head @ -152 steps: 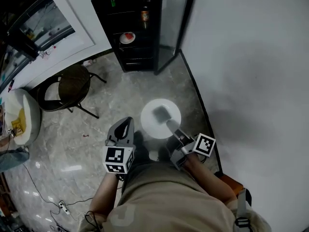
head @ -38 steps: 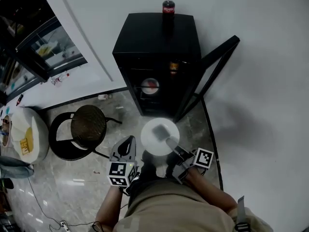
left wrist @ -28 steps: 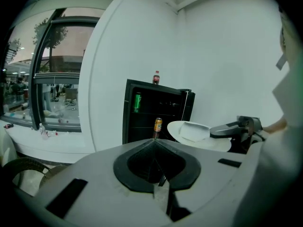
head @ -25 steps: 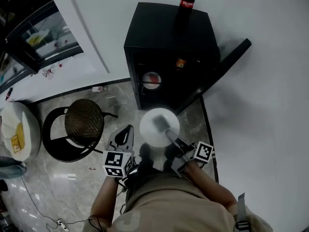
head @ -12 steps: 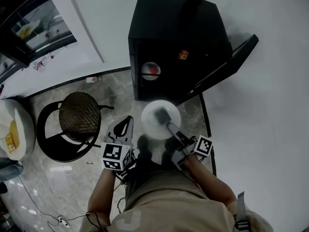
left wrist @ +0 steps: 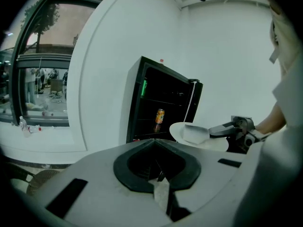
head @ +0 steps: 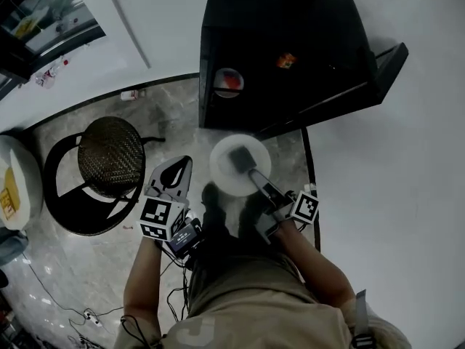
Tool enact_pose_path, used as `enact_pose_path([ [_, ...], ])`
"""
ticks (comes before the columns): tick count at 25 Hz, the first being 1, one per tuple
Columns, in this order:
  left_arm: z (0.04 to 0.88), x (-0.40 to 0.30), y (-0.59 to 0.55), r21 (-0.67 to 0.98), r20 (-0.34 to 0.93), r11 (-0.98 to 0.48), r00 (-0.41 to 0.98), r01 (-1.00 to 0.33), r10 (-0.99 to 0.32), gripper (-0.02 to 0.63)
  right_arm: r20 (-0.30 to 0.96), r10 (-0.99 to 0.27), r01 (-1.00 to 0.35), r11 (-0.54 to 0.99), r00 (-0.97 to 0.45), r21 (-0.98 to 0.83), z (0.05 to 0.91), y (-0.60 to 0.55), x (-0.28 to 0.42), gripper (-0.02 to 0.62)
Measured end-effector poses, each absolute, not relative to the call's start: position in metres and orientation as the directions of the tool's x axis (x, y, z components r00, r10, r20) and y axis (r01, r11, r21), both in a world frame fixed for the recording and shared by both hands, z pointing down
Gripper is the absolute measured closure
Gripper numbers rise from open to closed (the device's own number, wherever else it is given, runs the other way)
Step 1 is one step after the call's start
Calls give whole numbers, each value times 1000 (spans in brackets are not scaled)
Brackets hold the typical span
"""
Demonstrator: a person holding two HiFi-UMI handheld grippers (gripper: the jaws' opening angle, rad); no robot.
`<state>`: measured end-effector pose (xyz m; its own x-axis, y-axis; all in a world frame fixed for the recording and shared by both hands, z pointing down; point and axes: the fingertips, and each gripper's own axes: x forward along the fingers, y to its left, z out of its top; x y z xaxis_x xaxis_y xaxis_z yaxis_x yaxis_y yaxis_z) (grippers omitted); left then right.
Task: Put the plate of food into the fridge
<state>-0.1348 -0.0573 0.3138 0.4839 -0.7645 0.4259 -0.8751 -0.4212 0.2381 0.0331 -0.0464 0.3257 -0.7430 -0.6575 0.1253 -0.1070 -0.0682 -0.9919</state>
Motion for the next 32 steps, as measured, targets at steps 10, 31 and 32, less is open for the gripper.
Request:
enact_pose_path([
  [10, 351, -137, -66, 275, 420, -474, 548, -836, -723, 595, 111, -639, -85, -72, -761, -994, 357, -54, 21, 555],
  [31, 438, -77, -72, 359, 458, -447, 572, -819, -681, 595, 74, -674, -53, -51, -735, -997, 424, -60, 60, 555],
  [32, 443, -72, -73, 357, 462, -446, 570, -821, -680, 595, 72, -674, -54, -48, -735, -997, 426, -60, 65, 555],
])
